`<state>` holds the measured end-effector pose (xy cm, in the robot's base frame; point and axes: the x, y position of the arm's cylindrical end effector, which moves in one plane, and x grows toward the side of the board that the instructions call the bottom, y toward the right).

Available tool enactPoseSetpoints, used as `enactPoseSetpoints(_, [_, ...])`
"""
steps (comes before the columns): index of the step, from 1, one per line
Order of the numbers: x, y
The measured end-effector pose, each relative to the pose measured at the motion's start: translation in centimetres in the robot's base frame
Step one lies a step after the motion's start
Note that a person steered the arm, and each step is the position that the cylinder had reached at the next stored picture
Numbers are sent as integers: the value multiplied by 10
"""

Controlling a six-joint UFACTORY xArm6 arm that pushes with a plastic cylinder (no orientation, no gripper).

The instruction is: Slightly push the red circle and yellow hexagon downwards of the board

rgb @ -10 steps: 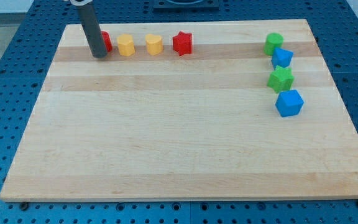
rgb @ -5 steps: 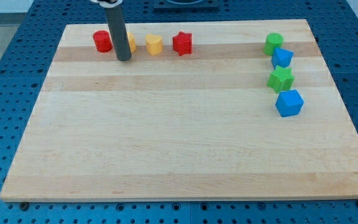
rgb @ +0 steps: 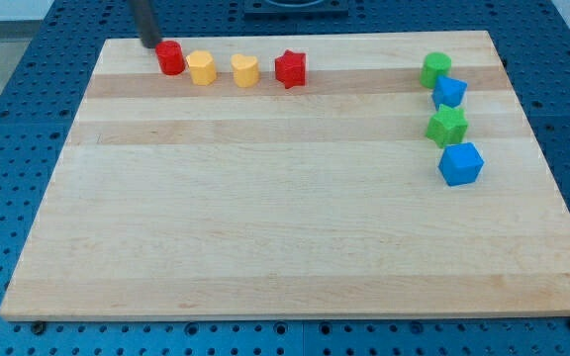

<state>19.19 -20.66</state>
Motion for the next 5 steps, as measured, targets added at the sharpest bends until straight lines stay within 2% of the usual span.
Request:
enactPoseSetpoints(1, [5,47])
enactPoseSetpoints(3, [25,-3])
enactPoseSetpoints(5, [30,-6])
